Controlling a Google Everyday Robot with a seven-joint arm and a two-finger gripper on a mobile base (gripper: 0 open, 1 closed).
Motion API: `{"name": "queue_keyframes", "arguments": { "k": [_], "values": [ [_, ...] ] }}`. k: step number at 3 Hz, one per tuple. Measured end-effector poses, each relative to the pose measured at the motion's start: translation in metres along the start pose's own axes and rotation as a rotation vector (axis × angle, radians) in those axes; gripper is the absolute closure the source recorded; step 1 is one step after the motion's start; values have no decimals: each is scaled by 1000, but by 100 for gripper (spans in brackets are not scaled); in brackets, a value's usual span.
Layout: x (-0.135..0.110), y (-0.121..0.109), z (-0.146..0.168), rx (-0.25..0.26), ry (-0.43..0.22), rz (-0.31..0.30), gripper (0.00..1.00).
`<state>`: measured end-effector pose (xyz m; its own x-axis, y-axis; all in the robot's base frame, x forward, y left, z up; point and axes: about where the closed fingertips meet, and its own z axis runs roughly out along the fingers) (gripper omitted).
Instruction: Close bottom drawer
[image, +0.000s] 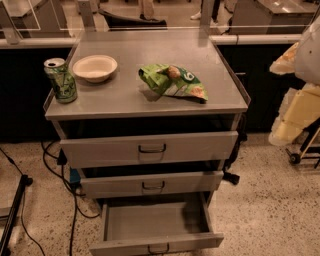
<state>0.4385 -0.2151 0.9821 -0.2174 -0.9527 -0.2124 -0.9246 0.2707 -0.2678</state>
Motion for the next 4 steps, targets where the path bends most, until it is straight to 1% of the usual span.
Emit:
{"name": "queue_keyframes", "arguments": {
  "k": [1, 2, 3, 4],
  "values": [
    [0, 1, 2, 0, -1, 2, 50],
    [5, 14, 24, 3, -9, 23, 74],
    [11, 39, 72, -15, -60, 66, 97],
    [16, 62, 137, -62, -138, 107, 100]
  ]
}}
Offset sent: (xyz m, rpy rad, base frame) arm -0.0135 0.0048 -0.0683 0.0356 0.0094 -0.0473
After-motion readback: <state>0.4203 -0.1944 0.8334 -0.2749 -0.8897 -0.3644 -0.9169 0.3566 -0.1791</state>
